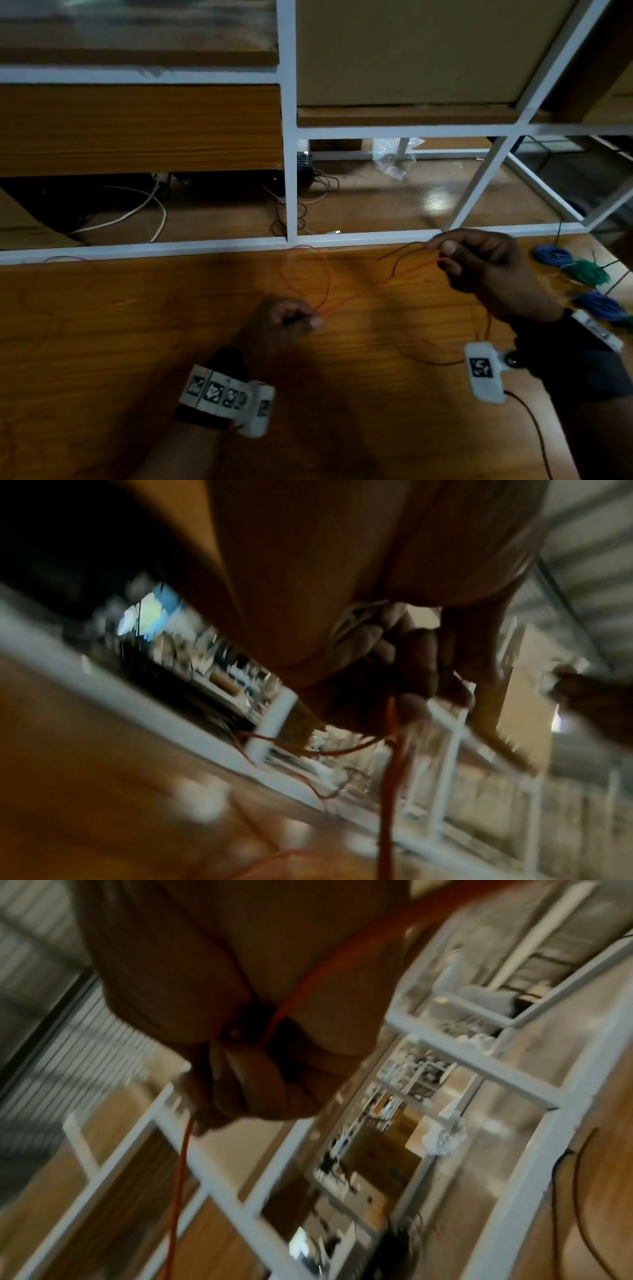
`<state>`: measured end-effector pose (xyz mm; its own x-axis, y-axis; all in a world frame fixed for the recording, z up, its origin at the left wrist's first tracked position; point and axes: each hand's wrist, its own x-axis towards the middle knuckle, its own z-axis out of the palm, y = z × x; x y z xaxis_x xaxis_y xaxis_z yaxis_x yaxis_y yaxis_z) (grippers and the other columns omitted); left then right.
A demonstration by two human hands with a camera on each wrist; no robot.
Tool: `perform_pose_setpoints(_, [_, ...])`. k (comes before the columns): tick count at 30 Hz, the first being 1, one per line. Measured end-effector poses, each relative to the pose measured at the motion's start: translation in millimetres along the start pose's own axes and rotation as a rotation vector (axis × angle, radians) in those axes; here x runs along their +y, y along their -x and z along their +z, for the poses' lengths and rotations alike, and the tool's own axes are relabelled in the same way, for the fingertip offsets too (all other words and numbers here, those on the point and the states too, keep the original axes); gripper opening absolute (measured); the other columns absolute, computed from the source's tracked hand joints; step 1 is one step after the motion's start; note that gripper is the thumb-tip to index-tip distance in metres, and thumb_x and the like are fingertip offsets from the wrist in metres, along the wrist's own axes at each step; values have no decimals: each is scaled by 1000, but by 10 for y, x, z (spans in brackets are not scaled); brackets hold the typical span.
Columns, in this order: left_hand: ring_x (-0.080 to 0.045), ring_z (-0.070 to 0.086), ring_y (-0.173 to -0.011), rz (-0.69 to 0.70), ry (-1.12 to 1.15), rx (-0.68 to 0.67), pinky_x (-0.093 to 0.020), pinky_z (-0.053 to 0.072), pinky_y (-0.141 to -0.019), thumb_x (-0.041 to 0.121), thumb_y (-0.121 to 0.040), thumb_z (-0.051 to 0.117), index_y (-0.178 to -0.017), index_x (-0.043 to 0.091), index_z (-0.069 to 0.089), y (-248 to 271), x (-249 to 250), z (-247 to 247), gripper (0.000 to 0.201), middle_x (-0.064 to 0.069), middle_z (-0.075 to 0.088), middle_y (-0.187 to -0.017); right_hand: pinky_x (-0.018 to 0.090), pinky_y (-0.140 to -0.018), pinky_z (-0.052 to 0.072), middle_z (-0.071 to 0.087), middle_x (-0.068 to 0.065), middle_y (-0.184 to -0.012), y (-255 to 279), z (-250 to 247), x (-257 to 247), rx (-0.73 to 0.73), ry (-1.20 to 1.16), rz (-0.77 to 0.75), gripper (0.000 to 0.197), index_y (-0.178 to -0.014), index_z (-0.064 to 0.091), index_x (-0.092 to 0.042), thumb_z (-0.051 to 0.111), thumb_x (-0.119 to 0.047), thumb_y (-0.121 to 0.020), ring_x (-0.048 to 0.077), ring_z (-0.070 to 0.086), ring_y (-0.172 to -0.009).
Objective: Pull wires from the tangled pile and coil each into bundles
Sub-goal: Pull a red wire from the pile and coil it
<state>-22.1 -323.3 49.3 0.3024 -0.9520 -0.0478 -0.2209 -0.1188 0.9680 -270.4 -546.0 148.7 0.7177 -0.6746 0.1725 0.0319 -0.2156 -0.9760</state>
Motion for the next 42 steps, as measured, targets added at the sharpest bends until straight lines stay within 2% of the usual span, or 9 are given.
perform_pose_setpoints(6, [4, 64, -70, -143, -234, 218, -13, 45, -67, 37, -88, 70, -85, 37, 76, 89, 115, -695, 7, 10, 74, -79, 20, -48, 41, 65, 11, -65, 158, -172, 112, -122, 361, 92, 19, -94, 81, -26, 64, -18, -97, 15, 55, -53])
perform_pose_setpoints(10, [21, 54, -66, -141, -517, 147, 0, 40, -59, 40, -93, 65, -100, 42, 68, 122, 257, -579, 8, 35, 59, -72, 20, -93, 51, 69, -14, -124, 281, 144, 465, -473, 1142, 267, 39, -135, 62, -34, 69, -32, -97, 1, 63, -112])
perform_pose_setpoints(13, [12, 57, -81, -53, -640, 46, -3, 45, -71, 39, -95, 62, -112, 32, 71, 101, 272, -383, 20, 26, 62, -98, 27, -107, 43, 51, -15, -143, 357, 697, 431, -455, 1107, 120, 53, -147, 49, -36, 58, -54, -98, 8, 46, -132])
perform_pose_setpoints(21, [9, 58, -75, 69, -601, 91, -11, 47, -64, 41, -96, 59, -103, 35, 73, 87, 231, -290, 16, 23, 62, -81, 39, -50, 36, 60, 0, -59, 60, 1464, 576, -361, 602, -50, 31, -74, 61, -27, 54, -35, -103, 13, 50, -47])
perform_pose_setpoints(24, [13, 57, -72, -78, -595, 133, -10, 47, -65, 40, -101, 51, -116, 27, 67, 146, 209, -424, 25, 19, 59, -83, 23, -45, 30, 58, -19, -57, -76, 1294, 387, -292, 657, -173, 29, -76, 65, -33, 58, -25, -103, 8, 50, -45])
perform_pose_setpoints(28, [-4, 57, -95, -161, -724, 369, -16, 46, -83, 75, -92, 25, -119, 23, 68, 268, -45, -800, 73, 2, 67, -113, 40, -49, 44, 61, -6, -62, -175, 986, 134, -244, 631, -274, 40, -75, 65, -27, 48, -48, -105, 14, 56, -51])
perform_pose_setpoints(31, [-26, 59, -117, -173, -811, 418, -40, 44, -102, 56, -98, 37, -120, 22, 70, 331, -360, -1060, 52, -6, 66, -126, 36, -51, 46, 63, -9, -63, -117, 781, 142, -195, 696, -275, 40, -74, 66, -31, 48, -48, -105, 10, 60, -53])
perform_pose_setpoints(35, [-18, 61, -104, -32, -911, 439, -30, 45, -88, 40, -98, 40, -115, 29, 71, 357, -523, -1209, 38, 4, 69, -110, 34, -54, 48, 67, -11, -64, -47, 494, 253, -123, 700, -144, 31, -72, 67, -35, 63, -20, -100, 10, 63, -55])
perform_pose_setpoints(42, [-14, 66, -69, 128, -917, 323, -38, 59, -72, 45, -97, 34, -109, 30, 69, 150, -276, -766, 39, 3, 71, -80, 33, -109, 44, 51, -8, -152, -3, 865, 390, -388, 1214, 58, 64, -154, 43, -32, 58, -58, -96, 17, 45, -137])
